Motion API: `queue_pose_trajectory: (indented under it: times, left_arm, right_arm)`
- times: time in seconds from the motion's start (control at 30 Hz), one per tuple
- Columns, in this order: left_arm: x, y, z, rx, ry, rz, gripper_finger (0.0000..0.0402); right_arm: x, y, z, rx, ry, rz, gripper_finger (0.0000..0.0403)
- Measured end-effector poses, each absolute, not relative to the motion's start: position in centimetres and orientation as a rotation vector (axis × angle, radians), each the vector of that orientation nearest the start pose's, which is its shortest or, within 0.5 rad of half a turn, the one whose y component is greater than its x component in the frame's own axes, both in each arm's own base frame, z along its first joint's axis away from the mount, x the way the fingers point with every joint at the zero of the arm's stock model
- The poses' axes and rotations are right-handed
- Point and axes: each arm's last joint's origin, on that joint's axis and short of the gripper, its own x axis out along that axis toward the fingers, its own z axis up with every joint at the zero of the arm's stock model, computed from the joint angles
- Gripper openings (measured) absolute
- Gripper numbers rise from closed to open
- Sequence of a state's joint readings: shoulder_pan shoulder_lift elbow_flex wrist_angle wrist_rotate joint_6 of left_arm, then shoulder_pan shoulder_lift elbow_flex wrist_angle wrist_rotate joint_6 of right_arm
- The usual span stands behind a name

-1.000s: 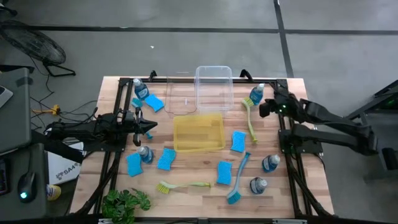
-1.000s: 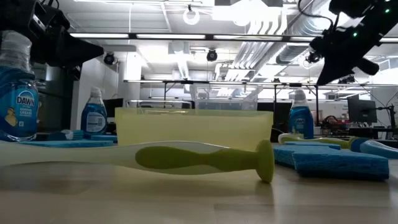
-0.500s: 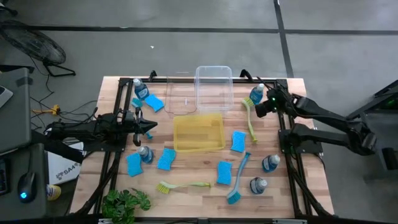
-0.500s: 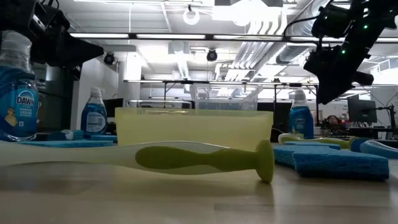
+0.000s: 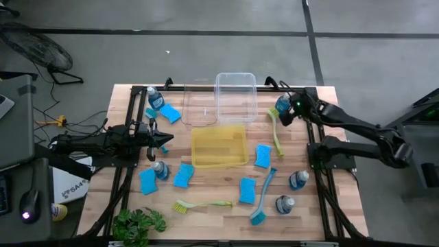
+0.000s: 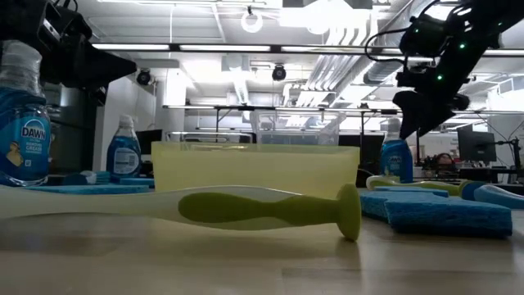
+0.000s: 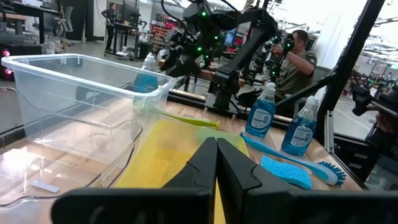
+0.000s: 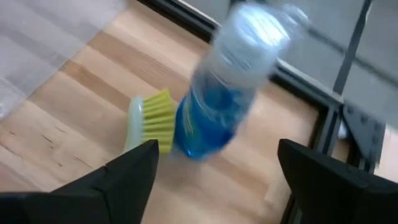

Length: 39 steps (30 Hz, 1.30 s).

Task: Pick & Place Kitchen Sink Supplies
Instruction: Put the blue dishwasher liquid into the white bin

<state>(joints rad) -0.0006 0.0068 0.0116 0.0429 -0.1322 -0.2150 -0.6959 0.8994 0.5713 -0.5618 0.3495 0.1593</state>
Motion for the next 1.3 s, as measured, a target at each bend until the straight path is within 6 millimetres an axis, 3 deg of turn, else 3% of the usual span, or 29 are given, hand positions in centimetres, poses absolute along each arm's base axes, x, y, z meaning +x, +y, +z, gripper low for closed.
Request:
queue_pose_trajectory:
  times: [0.2, 0.47, 0.77, 0.9, 1.3]
  left_arm:
    - [9.7, 0.4, 17.1, -0.218, -0.061, 0.126, 0.0001]
    - [9.7, 0.4, 17.1, -0.218, -0.062, 0.126, 0.0001]
    - [9.7, 0.4, 17.1, -0.217, -0.061, 0.126, 0.0001]
    - [9.7, 0.4, 17.1, -0.218, -0.061, 0.126, 0.0001]
    - [9.7, 0.4, 17.1, -0.217, -0.062, 0.126, 0.0001]
  right_arm:
    - [12.1, -13.0, 20.3, 0.32, 0.904, -1.09, 0.0334]
    - [13.2, -15.1, 19.7, 0.367, 0.804, -1.052, 0.0335]
    - [13.4, -16.1, 18.9, 0.442, 0.77, -1.095, 0.033]
    - [13.4, -16.2, 18.9, 0.478, 0.745, -1.114, 0.0298]
    - [13.5, -16.2, 19.0, 0.496, 0.724, -1.116, 0.0152]
